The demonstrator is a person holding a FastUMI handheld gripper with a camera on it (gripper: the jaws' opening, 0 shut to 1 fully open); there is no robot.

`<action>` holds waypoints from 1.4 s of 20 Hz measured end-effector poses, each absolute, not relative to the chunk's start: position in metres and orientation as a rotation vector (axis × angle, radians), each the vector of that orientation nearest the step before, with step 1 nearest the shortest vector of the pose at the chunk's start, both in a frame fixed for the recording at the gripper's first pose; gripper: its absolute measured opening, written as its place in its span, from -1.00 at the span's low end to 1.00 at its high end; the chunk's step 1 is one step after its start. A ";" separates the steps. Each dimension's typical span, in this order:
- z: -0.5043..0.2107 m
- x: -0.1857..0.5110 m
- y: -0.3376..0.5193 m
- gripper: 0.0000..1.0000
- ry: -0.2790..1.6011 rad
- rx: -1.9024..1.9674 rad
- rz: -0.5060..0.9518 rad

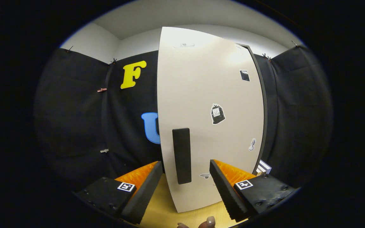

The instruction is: Open the shoe cabinet door, grab the shoes and put them into the shoe cabinet, then close the shoe cabinet door.

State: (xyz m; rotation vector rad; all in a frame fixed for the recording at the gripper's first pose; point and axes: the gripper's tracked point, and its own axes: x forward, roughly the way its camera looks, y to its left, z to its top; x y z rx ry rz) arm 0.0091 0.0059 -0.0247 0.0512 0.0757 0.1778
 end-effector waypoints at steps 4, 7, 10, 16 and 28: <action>-0.022 0.006 0.007 0.97 0.067 0.051 0.161; -0.022 0.002 0.007 0.97 0.070 0.047 0.146; -0.020 -0.001 0.006 0.97 0.060 0.044 0.132; -0.023 -0.001 0.014 0.97 0.067 0.033 0.136; -0.023 -0.005 0.011 0.97 0.058 0.013 0.114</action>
